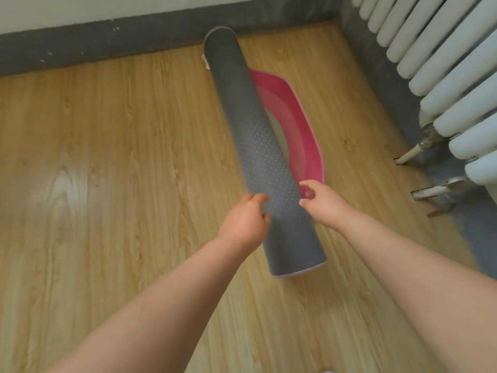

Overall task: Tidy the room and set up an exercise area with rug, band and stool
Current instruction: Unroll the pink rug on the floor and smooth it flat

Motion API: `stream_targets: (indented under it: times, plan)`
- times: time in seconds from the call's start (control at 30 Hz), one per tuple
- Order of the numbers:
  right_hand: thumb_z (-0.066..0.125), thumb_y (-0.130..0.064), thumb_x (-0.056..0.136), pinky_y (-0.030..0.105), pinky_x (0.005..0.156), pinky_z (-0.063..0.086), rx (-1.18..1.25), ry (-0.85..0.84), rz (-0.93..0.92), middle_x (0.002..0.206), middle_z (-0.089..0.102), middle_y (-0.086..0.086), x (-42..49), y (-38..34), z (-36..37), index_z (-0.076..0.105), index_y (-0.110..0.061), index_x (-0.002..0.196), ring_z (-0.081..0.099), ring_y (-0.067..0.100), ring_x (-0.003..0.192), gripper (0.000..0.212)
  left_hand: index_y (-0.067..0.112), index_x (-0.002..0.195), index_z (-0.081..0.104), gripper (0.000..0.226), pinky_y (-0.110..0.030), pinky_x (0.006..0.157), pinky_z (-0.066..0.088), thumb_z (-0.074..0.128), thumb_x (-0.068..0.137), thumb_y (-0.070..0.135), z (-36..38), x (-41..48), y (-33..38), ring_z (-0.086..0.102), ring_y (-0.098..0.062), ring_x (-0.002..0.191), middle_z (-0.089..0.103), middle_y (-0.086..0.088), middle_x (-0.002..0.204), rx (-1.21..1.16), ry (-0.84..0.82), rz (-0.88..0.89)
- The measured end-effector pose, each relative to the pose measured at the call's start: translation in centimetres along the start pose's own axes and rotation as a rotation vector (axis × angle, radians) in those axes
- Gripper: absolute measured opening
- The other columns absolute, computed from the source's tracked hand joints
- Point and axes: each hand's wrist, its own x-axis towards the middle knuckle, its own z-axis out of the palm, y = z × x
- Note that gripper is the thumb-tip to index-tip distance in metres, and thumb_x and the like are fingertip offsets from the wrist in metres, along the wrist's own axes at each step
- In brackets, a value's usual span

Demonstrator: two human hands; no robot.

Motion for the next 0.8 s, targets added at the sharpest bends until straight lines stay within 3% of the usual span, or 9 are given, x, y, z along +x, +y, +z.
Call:
stream_targets:
  times: [0.13, 0.27, 0.33, 0.37, 0.4, 0.47, 0.63, 0.73, 0.8]
  plan:
    - [0.045, 0.0, 0.089, 0.03, 0.105, 0.038, -0.015, 0.109, -0.025, 0.143, 0.05, 0.014, 6.2, 0.3, 1.8, 0.042, -0.011, 0.143, 0.049, 0.027, 0.129, 0.055, 0.02, 0.136, 0.049, 0.041, -0.031, 0.095, 0.045, 0.049, 0.095, 0.026, 2.2, 4.6, -2.6, 0.057, -0.026, 0.114, 0.047, -0.003, 0.137, 0.055, 0.072, 0.125]
    - [0.044, -0.004, 0.088, 0.031, 0.098, 0.043, -0.001, 0.141, -0.044, 0.133, 0.057, 0.014, 10.5, 0.2, 3.2, 0.05, -0.009, 0.136, 0.054, 0.029, 0.122, 0.049, 0.019, 0.124, 0.054, 0.033, -0.035, 0.089, 0.048, 0.053, 0.092, 0.023, 3.3, 7.1, -4.2, 0.059, -0.028, 0.103, 0.048, -0.005, 0.122, 0.056, 0.154, 0.244]
    - [0.042, -0.007, 0.09, 0.026, 0.072, 0.044, 0.035, 0.113, -0.021, 0.1, 0.063, 0.008, 10.5, -0.2, 3.6, 0.059, -0.008, 0.116, 0.06, 0.025, 0.09, 0.031, 0.019, 0.125, 0.054, 0.034, -0.035, 0.089, 0.048, 0.055, 0.091, 0.022, 3.4, 6.7, -4.8, 0.059, -0.028, 0.103, 0.048, -0.005, 0.122, 0.017, 0.17, 0.252]
    - [0.04, -0.009, 0.091, 0.023, 0.059, 0.037, 0.052, 0.101, 0.002, 0.081, 0.056, 0.003, 10.1, -0.5, 3.7, 0.059, -0.01, 0.097, 0.053, 0.019, 0.07, 0.02, 0.019, 0.128, 0.052, 0.038, -0.034, 0.091, 0.048, 0.055, 0.091, 0.022, 3.3, 6.2, -5.0, 0.059, -0.028, 0.104, 0.047, -0.005, 0.125, -0.005, 0.157, 0.225]
    - [0.039, -0.01, 0.091, 0.021, 0.052, 0.028, 0.061, 0.105, 0.022, 0.069, 0.045, -0.001, 9.6, -0.5, 4.0, 0.053, -0.014, 0.08, 0.042, 0.013, 0.058, 0.018, 0.019, 0.132, 0.049, 0.042, -0.034, 0.092, 0.047, 0.055, 0.091, 0.023, 3.3, 5.6, -5.0, 0.059, -0.028, 0.106, 0.046, -0.005, 0.129, -0.019, 0.127, 0.193]
    - [0.04, -0.013, 0.09, 0.022, 0.048, 0.022, 0.093, 0.107, 0.042, 0.062, 0.038, -0.001, 8.4, -1.2, 4.6, 0.042, -0.019, 0.064, 0.033, 0.011, 0.053, 0.027, 0.019, 0.139, 0.041, 0.049, -0.034, 0.095, 0.046, 0.055, 0.092, 0.027, 3.4, 4.4, -5.4, 0.058, -0.028, 0.11, 0.042, -0.006, 0.134, -0.051, 0.074, 0.118]
    - [0.058, -0.029, 0.071, 0.024, 0.053, 0.037, 0.113, 0.103, -0.017, 0.068, 0.057, 0.007, 6.7, -4.2, 7.2, 0.062, -0.012, 0.072, 0.053, 0.023, 0.064, 0.018, 0.016, 0.144, 0.034, 0.06, -0.032, 0.105, 0.039, 0.057, 0.092, 0.035, 3.5, 3.0, -7.8, 0.049, -0.027, 0.126, 0.038, -0.008, 0.141, -0.159, 0.125, -0.012]
    - [0.059, -0.012, 0.077, 0.027, 0.059, 0.043, 0.211, 0.062, -0.09, 0.073, 0.058, 0.007, 5.9, -6.4, 8.2, 0.065, -0.011, 0.089, 0.052, 0.022, 0.064, 0.013, 0.014, 0.142, 0.038, 0.057, -0.03, 0.108, 0.037, 0.058, 0.092, 0.032, 2.6, 2.3, -10.4, 0.048, -0.024, 0.128, 0.041, -0.009, 0.141, -0.3, 0.16, -0.138]
    - [0.054, -0.003, 0.082, 0.026, 0.062, 0.042, 0.246, 0.076, -0.139, 0.071, 0.058, 0.003, 5.2, -7.5, 9.1, 0.066, -0.013, 0.089, 0.052, 0.018, 0.067, 0.017, 0.013, 0.141, 0.041, 0.055, -0.031, 0.108, 0.038, 0.058, 0.092, 0.03, 1.5, 1.4, -12.3, 0.049, -0.025, 0.127, 0.043, -0.011, 0.141, -0.371, 0.179, -0.207]
